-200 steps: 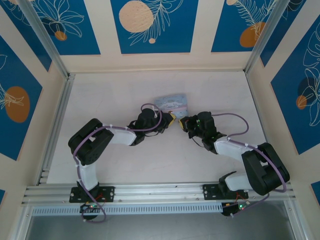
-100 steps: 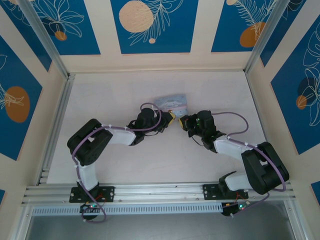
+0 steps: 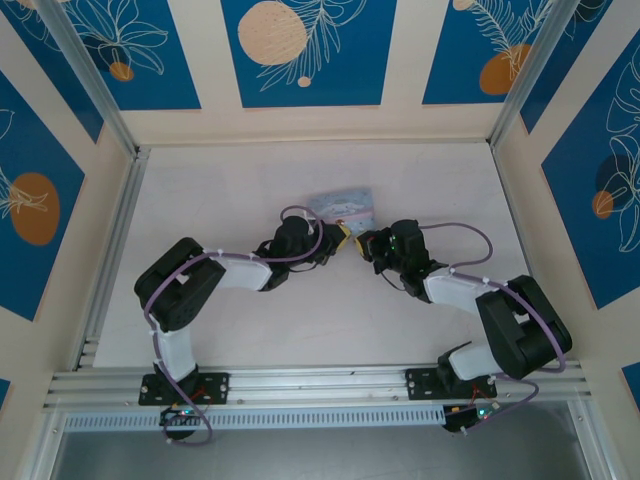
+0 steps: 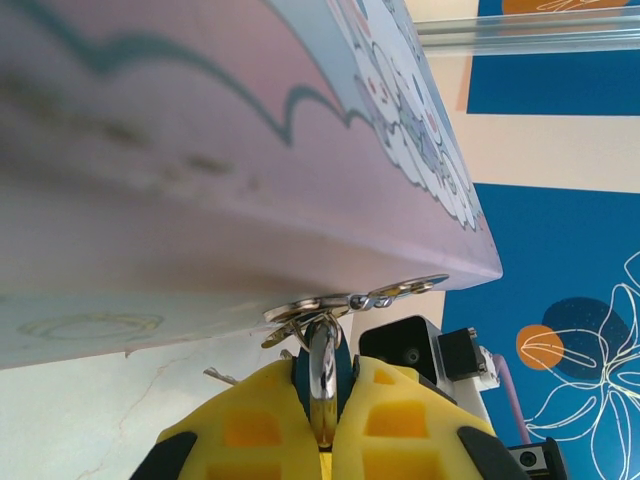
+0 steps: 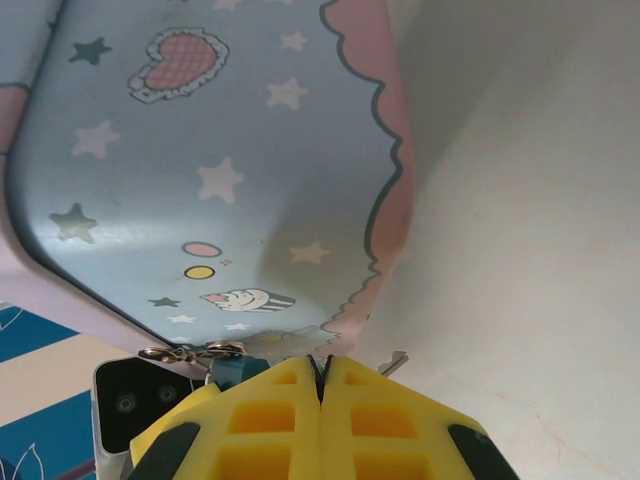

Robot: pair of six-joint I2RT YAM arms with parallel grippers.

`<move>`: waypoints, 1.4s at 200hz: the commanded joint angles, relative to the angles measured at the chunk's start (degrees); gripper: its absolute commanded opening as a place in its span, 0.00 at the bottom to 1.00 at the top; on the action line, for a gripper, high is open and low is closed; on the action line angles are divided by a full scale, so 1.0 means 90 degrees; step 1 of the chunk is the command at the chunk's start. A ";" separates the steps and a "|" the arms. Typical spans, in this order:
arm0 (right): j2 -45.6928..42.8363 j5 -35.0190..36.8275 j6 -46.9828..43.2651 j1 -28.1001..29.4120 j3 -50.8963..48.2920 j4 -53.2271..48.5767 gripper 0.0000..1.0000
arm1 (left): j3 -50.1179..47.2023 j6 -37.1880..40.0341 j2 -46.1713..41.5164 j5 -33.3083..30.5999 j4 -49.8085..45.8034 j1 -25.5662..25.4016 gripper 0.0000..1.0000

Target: Unlock a padlock with a key

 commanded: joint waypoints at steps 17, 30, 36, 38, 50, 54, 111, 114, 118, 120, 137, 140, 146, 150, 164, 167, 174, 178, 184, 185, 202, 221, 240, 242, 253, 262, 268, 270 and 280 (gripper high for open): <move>-0.0062 0.0003 -0.0043 0.0021 0.0087 0.0262 0.00 | 0.0134 -0.0081 -0.0205 0.0074 0.0242 -0.0039 0.00; -0.0146 0.0014 -0.0074 -0.0001 0.0048 0.0199 0.00 | 0.0124 -0.0086 -0.0207 0.0074 0.0241 -0.0040 0.00; -0.0186 0.0013 -0.0087 -0.0012 0.0026 0.0151 0.00 | 0.0124 -0.0076 -0.0207 0.0069 0.0243 -0.0039 0.00; -0.0201 0.0022 -0.0090 -0.0020 0.0019 0.0142 0.00 | 0.0119 -0.0075 -0.0207 0.0068 0.0242 -0.0039 0.00; -0.0275 0.0013 -0.0104 -0.0061 -0.0023 0.0080 0.00 | 0.0110 -0.0086 -0.0199 0.0059 0.0242 -0.0040 0.00; -0.0306 0.0014 -0.0109 -0.0071 -0.0039 0.0072 0.00 | 0.0105 -0.0086 -0.0201 0.0060 0.0242 -0.0039 0.00; -0.0515 -0.0067 -0.0208 -0.0174 -0.0171 -0.0144 0.00 | 0.0116 -0.0070 -0.0197 0.0083 0.0230 -0.0031 0.00; -0.0529 -0.0074 -0.0211 -0.0186 -0.0190 -0.0149 0.00 | 0.0107 -0.0068 -0.0205 0.0091 0.0232 -0.0037 0.00; -0.0537 -0.0086 -0.0209 -0.0194 -0.0207 -0.0159 0.00 | 0.0104 -0.0075 -0.0206 0.0096 0.0232 -0.0035 0.00; -0.0543 -0.0098 -0.0216 -0.0205 -0.0217 -0.0162 0.00 | 0.0104 -0.0077 -0.0209 0.0101 0.0232 -0.0033 0.00; -0.0608 -0.0167 -0.0259 -0.0274 -0.0293 -0.0271 0.00 | 0.0089 -0.0063 -0.0229 0.0183 0.0232 -0.0022 0.00; -0.0612 -0.0182 -0.0270 -0.0279 -0.0301 -0.0278 0.00 | 0.0085 -0.0053 -0.0238 0.0197 0.0237 -0.0013 0.00; -0.0647 -0.0229 -0.0295 -0.0312 -0.0342 -0.0280 0.00 | 0.0075 -0.0043 -0.0251 0.0250 0.0243 -0.0004 0.00; -0.0671 -0.0256 -0.0299 -0.0325 -0.0352 -0.0288 0.00 | 0.0070 -0.0042 -0.0256 0.0297 0.0242 0.0008 0.00; -0.0761 -0.0375 -0.0344 -0.0401 -0.0464 -0.0291 0.00 | 0.0066 0.0011 -0.0276 0.0481 0.0215 0.0041 0.00; -0.0790 -0.0400 -0.0361 -0.0411 -0.0481 -0.0290 0.00 | 0.0065 0.0022 -0.0284 0.0530 0.0204 0.0051 0.00; -0.0846 -0.0456 -0.0396 -0.0445 -0.0529 -0.0325 0.00 | 0.0065 0.0054 -0.0290 0.0642 0.0189 0.0075 0.00; -0.0889 -0.0491 -0.0401 -0.0466 -0.0554 -0.0348 0.00 | 0.0074 0.0067 -0.0290 0.0712 0.0179 0.0085 0.00; -0.0950 -0.0550 -0.0424 -0.0499 -0.0592 -0.0349 0.00 | 0.0084 0.0096 -0.0286 0.0815 0.0150 0.0099 0.00; -0.0957 -0.0561 -0.0426 -0.0505 -0.0602 -0.0354 0.00 | 0.0084 0.0105 -0.0285 0.0830 0.0147 0.0103 0.00; -0.1134 -0.0720 -0.0436 -0.0623 -0.0731 -0.0397 0.00 | 0.0085 0.0175 -0.0295 0.1114 0.0083 0.0153 0.00; -0.1310 -0.0852 -0.0400 -0.0692 -0.0846 -0.0431 0.00 | 0.0065 0.0255 -0.0348 0.1360 -0.0009 0.0199 0.00; -0.1445 -0.0948 -0.0396 -0.0707 -0.0904 -0.0475 0.00 | 0.0084 0.0384 -0.0428 0.1579 -0.0178 0.0265 0.00; -0.1456 -0.0958 -0.0397 -0.0707 -0.0904 -0.0476 0.00 | 0.0089 0.0399 -0.0438 0.1605 -0.0190 0.0279 0.00; -0.1500 -0.0987 -0.0374 -0.0699 -0.0936 -0.0486 0.00 | 0.0104 0.0488 -0.0496 0.1697 -0.0300 0.0316 0.00; -0.1511 -0.1020 -0.0336 -0.0695 -0.0934 -0.0486 0.00 | 0.0095 0.0538 -0.0543 0.1728 -0.0380 0.0351 0.00; -0.1520 -0.1023 -0.0313 -0.0682 -0.0946 -0.0476 0.00 | 0.0086 0.0559 -0.0572 0.1741 -0.0434 0.0374 0.00; -0.1521 -0.1023 -0.0310 -0.0679 -0.0949 -0.0461 0.00 | 0.0085 0.0555 -0.0579 0.1743 -0.0452 0.0374 0.00; -0.1521 -0.1015 -0.0261 -0.0669 -0.0944 -0.0468 0.00 | 0.0084 0.0583 -0.0607 0.1757 -0.0497 0.0390 0.00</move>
